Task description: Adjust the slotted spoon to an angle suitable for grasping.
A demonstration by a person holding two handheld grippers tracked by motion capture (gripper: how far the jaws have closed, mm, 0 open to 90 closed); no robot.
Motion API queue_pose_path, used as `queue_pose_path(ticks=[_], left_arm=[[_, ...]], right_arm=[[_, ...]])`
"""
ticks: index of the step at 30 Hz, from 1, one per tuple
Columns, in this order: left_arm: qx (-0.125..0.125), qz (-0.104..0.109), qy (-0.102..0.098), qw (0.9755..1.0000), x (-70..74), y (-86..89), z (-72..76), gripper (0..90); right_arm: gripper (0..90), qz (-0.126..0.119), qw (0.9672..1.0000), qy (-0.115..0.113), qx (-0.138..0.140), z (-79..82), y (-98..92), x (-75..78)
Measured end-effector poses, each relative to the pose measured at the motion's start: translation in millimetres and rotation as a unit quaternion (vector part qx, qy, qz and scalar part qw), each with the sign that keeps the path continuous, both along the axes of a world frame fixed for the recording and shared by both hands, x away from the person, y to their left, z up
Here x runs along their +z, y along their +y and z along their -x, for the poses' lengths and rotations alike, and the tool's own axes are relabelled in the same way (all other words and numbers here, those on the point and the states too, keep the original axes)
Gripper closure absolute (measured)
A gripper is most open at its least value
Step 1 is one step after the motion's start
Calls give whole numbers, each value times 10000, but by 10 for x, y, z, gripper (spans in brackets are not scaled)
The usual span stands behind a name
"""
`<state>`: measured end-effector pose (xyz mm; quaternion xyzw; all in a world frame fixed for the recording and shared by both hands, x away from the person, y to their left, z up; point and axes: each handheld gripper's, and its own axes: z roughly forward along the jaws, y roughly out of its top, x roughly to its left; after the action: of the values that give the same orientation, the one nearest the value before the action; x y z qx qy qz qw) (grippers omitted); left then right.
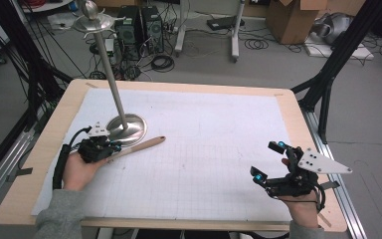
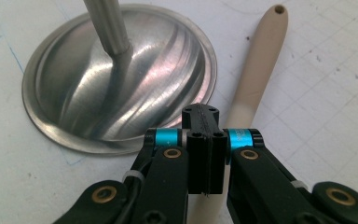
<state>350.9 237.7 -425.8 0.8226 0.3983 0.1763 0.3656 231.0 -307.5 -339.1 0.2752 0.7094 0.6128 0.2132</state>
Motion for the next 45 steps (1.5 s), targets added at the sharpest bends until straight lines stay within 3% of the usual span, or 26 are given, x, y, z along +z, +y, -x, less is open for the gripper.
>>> queue_pose_path(ticks=[6,11,19,28,45], left_arm=[[7,-75,124,9999,-21,11,-8,897],[65,-185,352,9992,-73,-10,-23,897],[214,-177,392,9988,-67,-22,49,897],[279,-71,355,9990,-78,-20,256,897],[68,-125,301,9994,-78,-3,536,897]], right_arm=[[19,10,10000,19,3,-8,17,-9],[19,43,10000,31,38,-15,32,-16],[20,34,10000,24,17,-22,22,-19],[19,48,10000,28,45,-32,55,-17],[20,73,9999,52,129,-76,115,-12]])
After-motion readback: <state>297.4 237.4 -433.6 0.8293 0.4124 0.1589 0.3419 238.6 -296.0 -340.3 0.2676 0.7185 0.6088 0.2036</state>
